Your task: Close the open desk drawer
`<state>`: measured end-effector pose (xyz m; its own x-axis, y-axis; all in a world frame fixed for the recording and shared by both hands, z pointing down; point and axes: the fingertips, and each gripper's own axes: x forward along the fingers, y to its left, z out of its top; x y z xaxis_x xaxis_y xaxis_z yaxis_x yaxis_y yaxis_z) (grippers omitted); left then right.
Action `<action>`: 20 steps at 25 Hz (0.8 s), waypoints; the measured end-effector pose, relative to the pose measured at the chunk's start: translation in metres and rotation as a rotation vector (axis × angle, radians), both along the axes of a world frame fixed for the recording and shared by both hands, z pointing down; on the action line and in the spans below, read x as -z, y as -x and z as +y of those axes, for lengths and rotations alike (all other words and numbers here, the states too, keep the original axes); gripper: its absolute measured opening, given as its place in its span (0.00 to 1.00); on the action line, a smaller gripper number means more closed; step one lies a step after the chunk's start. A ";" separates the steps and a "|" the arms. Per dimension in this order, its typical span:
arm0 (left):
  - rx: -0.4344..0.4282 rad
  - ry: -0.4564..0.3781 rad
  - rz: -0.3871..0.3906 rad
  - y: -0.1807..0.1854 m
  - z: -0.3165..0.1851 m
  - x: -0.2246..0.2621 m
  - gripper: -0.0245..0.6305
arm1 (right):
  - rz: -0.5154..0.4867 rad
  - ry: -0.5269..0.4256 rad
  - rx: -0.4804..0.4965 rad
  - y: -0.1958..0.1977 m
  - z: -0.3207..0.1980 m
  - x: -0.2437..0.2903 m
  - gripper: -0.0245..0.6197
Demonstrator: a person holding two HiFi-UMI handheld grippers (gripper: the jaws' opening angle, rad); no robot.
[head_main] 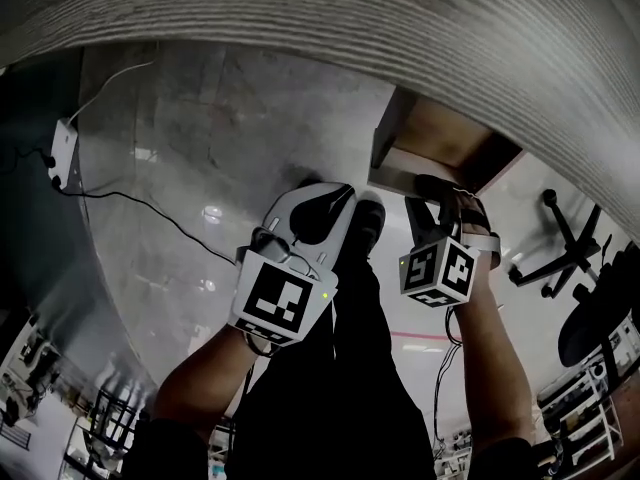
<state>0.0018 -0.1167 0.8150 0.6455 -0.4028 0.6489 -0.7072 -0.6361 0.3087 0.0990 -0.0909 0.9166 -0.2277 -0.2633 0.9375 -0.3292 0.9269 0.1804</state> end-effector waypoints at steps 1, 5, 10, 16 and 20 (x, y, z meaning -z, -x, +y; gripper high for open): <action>0.004 -0.002 0.003 -0.001 -0.001 0.002 0.05 | 0.005 -0.010 0.004 -0.001 0.000 0.001 0.22; 0.022 -0.041 0.012 0.002 -0.006 0.017 0.05 | -0.003 -0.048 -0.004 0.002 0.003 0.020 0.19; 0.022 -0.080 0.015 0.007 -0.004 0.042 0.05 | -0.063 -0.130 -0.052 0.004 -0.003 0.074 0.16; 0.023 -0.083 0.024 0.012 -0.003 0.055 0.05 | -0.123 -0.176 -0.084 0.013 -0.030 0.119 0.19; 0.029 -0.079 0.043 0.007 -0.005 0.058 0.05 | -0.130 -0.177 -0.097 0.009 -0.038 0.121 0.19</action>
